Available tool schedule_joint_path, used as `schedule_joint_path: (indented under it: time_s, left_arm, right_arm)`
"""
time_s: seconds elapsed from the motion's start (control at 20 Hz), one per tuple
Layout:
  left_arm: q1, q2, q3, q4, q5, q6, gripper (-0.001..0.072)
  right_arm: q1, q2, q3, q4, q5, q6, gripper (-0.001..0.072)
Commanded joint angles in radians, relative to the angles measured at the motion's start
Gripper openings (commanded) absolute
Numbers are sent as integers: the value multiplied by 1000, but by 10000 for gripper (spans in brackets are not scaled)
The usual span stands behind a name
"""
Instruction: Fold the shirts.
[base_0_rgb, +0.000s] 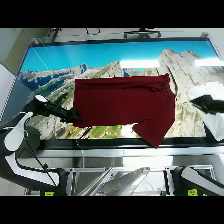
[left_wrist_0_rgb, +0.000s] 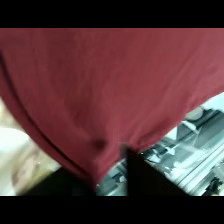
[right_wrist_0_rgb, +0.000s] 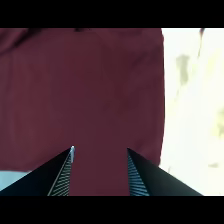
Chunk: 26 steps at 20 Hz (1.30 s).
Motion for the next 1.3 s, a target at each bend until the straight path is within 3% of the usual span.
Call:
schedule_joint_path:
  time_s: [0.0, 0.05, 0.3, 0.55, 0.75, 0.9, 1.0, 1.15, 1.25]
  left_arm:
    - [-56, 11, 6, -26, 2, 20, 46]
    - [-61, 11, 24, -27, -10, 20, -1]
    - [-64, 11, 58, -29, -41, 19, -1]
    - [-64, 11, 54, -24, -36, 19, -1]
    - [-61, 11, 54, -25, -37, 19, -1]
    - [-35, 11, 54, -27, -43, 19, -1]
    - [-6, 11, 54, -28, -65, 19, -1]
    - [43, 11, 54, -51, -82, 20, 19]
    - [63, 11, 54, -71, -96, 31, 18]
  right_arm:
    - [-11, 79, -142, -164, 7, 150, 382]
    - [-11, 93, -177, -201, 7, 190, 382]
    - [-8, 115, -360, -187, -64, 216, 383]
    - [28, 83, -505, 1, -174, 93, 383]
    - [160, -26, -515, 37, -254, 77, 382]
    - [218, -81, -514, 101, -272, 4, 380]
    - [213, -80, -512, 116, -271, -13, 329]
    - [214, -78, -498, 117, -244, -13, 22]
    - [214, -78, -472, 116, -206, -13, 26]
